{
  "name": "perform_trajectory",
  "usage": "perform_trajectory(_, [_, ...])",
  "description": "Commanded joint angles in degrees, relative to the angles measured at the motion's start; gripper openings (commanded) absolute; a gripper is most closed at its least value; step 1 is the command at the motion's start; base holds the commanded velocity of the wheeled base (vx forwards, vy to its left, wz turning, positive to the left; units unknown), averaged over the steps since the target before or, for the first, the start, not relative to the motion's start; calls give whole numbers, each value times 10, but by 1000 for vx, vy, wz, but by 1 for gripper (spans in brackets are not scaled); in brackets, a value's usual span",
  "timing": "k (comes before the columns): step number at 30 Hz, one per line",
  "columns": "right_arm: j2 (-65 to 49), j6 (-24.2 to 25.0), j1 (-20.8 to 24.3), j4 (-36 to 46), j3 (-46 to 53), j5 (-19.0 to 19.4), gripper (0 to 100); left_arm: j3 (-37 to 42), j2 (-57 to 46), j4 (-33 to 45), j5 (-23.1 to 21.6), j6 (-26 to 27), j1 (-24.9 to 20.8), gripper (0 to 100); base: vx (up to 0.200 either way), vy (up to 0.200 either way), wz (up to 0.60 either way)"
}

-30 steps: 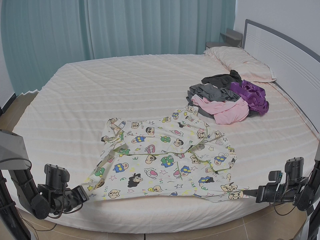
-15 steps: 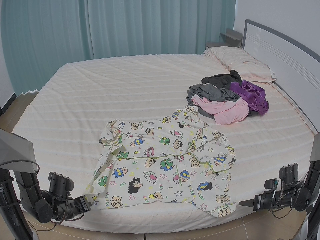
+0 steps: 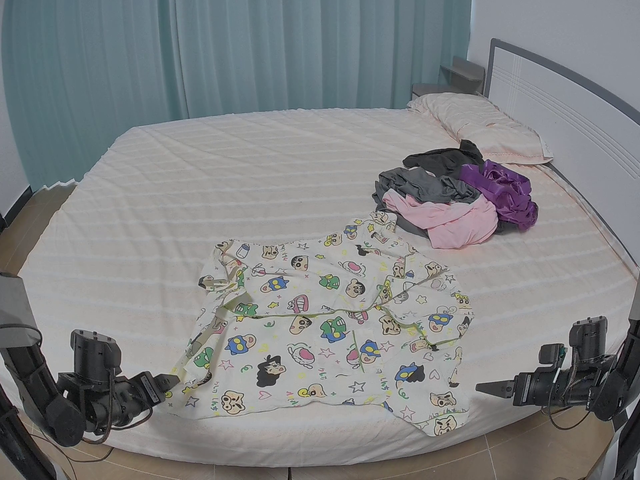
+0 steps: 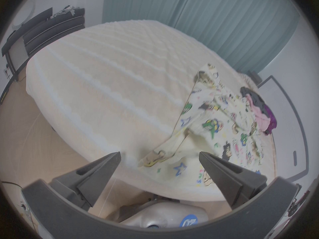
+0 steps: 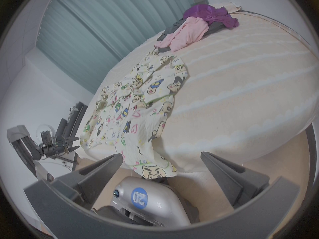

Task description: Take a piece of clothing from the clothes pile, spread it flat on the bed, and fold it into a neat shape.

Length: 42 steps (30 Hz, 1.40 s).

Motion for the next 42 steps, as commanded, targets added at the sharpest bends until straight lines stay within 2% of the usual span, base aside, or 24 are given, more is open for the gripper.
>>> perform_trajectory(1, [-2,35,-1,-19,-7,1,100,-12,-75,2,-1,1,15,100,0,0,0])
perform_trajectory(7, [-7,72,-1,-38,-18,4,100,-43,-92,1,0,0,12,100,0,0,0])
perform_trajectory(9, [-15,101,-1,-61,-24,-1,100,-73,-91,2,1,-4,12,100,0,0,0])
perform_trajectory(12, [-19,126,-2,-80,-24,-3,100,-91,-88,2,0,-9,13,100,200,0,0])
perform_trajectory(13, [-19,137,-3,-90,-23,-8,100,-107,-87,2,-1,-29,13,100,200,0,0])
perform_trajectory(16, [-18,140,-5,-95,-24,-14,100,-116,-82,2,-4,-58,13,100,200,0,0])
perform_trajectory(30, [-19,141,1,-95,-21,-13,100,-115,-55,0,-8,-61,10,100,200,0,0])
perform_trajectory(38, [-19,141,3,-95,-20,-13,100,-116,-37,-2,-19,-63,6,100,0,0,0])
perform_trajectory(42, [-18,141,5,-95,-20,-13,100,-144,-8,-2,-56,-63,5,100,0,0,0])
